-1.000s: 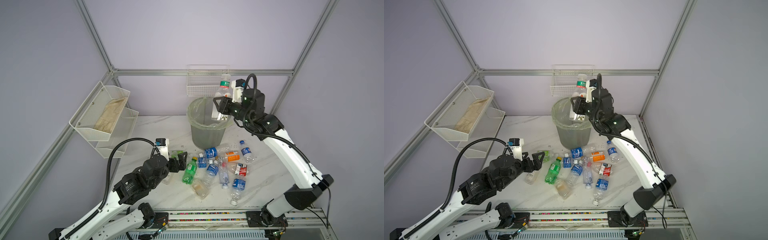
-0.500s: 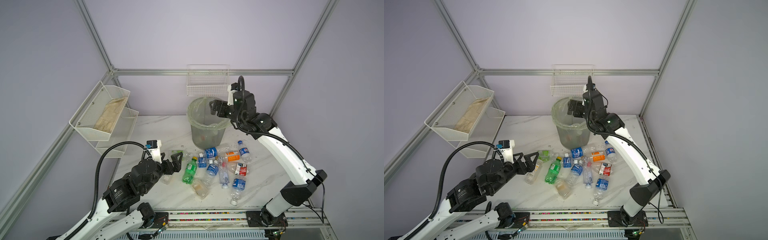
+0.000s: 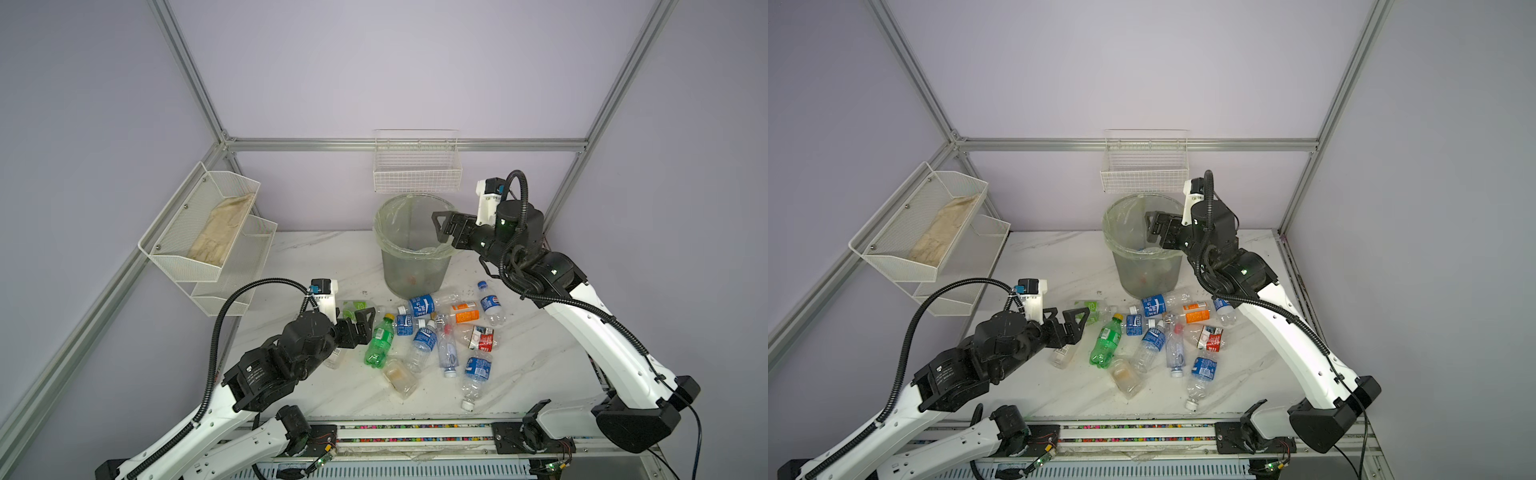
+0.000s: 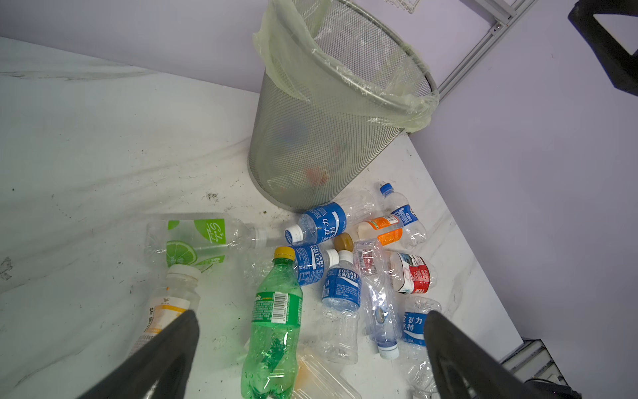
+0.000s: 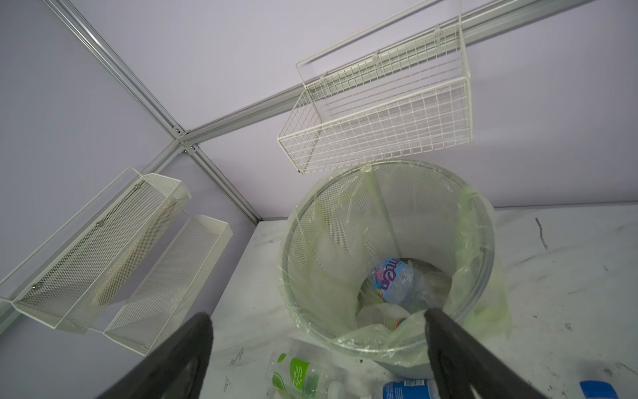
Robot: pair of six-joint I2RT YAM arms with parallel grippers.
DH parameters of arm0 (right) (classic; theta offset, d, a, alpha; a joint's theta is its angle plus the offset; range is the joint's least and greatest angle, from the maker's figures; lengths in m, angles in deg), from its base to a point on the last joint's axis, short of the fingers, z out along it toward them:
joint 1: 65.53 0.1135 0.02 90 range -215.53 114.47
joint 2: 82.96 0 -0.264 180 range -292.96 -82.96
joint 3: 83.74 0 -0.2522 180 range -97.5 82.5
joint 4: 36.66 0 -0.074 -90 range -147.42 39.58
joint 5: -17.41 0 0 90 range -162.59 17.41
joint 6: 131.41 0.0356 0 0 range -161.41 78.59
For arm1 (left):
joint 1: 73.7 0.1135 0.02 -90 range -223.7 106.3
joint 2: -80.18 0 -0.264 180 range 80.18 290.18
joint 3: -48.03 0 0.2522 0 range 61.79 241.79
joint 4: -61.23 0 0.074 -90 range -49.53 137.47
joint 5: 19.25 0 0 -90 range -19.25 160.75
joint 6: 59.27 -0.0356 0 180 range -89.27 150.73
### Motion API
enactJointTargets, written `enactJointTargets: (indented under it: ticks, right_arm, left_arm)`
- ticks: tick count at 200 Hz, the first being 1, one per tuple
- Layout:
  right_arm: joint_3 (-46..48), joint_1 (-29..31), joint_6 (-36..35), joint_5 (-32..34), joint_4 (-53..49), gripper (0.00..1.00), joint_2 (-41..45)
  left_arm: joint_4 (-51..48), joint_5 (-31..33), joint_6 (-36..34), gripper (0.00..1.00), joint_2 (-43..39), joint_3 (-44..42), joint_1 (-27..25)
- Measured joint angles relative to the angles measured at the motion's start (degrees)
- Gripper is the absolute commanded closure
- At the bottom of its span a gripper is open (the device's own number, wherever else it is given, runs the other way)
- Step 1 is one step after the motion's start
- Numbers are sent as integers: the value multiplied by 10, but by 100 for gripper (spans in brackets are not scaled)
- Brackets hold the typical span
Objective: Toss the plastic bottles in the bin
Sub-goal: 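Withdraw the right gripper from the bin while the left gripper reaches toward the pile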
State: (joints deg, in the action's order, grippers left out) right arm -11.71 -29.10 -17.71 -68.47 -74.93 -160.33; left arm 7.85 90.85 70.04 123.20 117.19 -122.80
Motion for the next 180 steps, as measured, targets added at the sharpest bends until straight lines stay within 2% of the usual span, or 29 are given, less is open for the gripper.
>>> enactJointTargets:
  ticks: [37, 113, 180]
  right_arm:
    - [4, 0, 18, -9, 5, 3, 8]
    - [99, 0, 48, 21, 16, 3, 87]
    - [165, 0, 66, 43, 16, 3, 134]
  left_arm:
    - [0, -17, -9, 0, 37, 0, -7]
    - [16, -38, -30, 0, 96, 0, -44]
    - [69, -74, -59, 0, 169, 1, -99]
